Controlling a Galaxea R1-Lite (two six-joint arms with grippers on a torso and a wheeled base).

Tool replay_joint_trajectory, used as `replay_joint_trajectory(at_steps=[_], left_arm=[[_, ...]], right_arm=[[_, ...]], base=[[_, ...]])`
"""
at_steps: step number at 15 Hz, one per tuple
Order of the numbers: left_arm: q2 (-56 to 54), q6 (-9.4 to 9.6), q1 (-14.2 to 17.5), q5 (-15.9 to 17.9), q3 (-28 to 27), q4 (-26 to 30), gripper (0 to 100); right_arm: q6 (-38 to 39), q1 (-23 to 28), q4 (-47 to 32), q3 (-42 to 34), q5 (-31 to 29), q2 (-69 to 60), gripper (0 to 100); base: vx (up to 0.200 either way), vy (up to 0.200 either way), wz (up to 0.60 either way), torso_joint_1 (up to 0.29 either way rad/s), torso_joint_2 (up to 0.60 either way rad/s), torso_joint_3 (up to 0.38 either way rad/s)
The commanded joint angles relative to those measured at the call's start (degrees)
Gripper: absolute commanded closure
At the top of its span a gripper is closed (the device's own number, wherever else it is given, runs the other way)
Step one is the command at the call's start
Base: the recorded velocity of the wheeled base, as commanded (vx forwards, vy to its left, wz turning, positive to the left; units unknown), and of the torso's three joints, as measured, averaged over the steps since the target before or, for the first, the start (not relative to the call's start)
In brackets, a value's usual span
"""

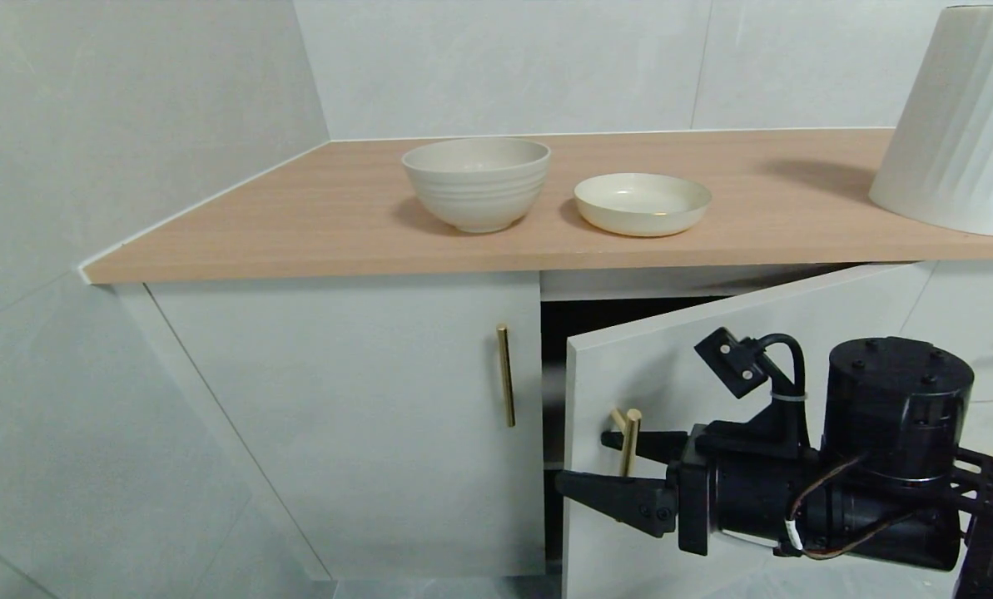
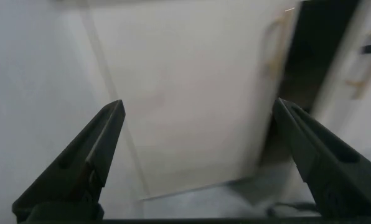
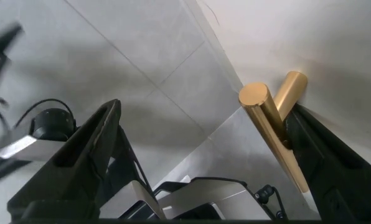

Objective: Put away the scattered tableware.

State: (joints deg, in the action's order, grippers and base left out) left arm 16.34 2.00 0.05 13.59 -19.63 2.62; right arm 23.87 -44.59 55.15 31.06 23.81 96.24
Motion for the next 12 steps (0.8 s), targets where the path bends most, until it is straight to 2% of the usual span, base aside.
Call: replay_joint_trajectory(at_steps=[1, 3, 5, 6, 7, 9, 10, 11, 12], left_arm=[[26.99, 0.11, -1.81, 9.00, -13.33, -0.07, 0], [41.06, -0.07, -5.32, 9.96, -15.53, -3.85, 0], [52.92, -0.42, -8.66, 9.96, -14.47, -14.05, 0], [57.23, -0.68, -9.37, 9.87, -12.80, -19.58, 0], [61.18, -1.21, -11.56, 9.87, -10.17, -24.86, 0], [66.72, -2.09, -17.63, 9.87, -4.46, -32.24, 0], [68.92, -2.88, -19.74, 9.79, -2.52, -36.02, 0], [69.71, -3.49, -20.35, 9.79, -1.99, -37.43, 0], [71.20, -6.66, -22.37, 9.79, -1.03, -40.59, 0]], right_arm=[[0.04, -0.49, -0.13, -0.12, 0.27, 0.08, 0], [0.04, -0.49, -0.04, -0.21, 0.27, 0.00, 0], [0.04, -0.41, -0.04, -0.48, 0.27, 0.00, 0], [0.04, -0.49, -0.13, -0.56, 0.27, 0.00, 0], [0.04, -0.49, -0.13, -0.65, 0.27, 0.00, 0], [0.04, -0.49, -0.13, -0.74, 0.27, 0.08, 0], [0.04, -0.58, -0.13, -0.74, 0.27, 0.17, 0], [0.04, -0.58, -0.13, -0.74, 0.27, 0.17, 0], [0.04, -0.49, -0.13, -0.74, 0.27, 0.17, 0]], base=[[0.000, 0.000, 0.00, 0.000, 0.00, 0.000], [0.000, 0.000, 0.00, 0.000, 0.00, 0.000], [0.000, 0.000, 0.00, 0.000, 0.00, 0.000], [0.000, 0.000, 0.00, 0.000, 0.00, 0.000], [0.000, 0.000, 0.00, 0.000, 0.00, 0.000], [0.000, 0.000, 0.00, 0.000, 0.00, 0.000], [0.000, 0.000, 0.00, 0.000, 0.00, 0.000], [0.000, 0.000, 0.00, 0.000, 0.00, 0.000], [0.000, 0.000, 0.00, 0.000, 0.00, 0.000]])
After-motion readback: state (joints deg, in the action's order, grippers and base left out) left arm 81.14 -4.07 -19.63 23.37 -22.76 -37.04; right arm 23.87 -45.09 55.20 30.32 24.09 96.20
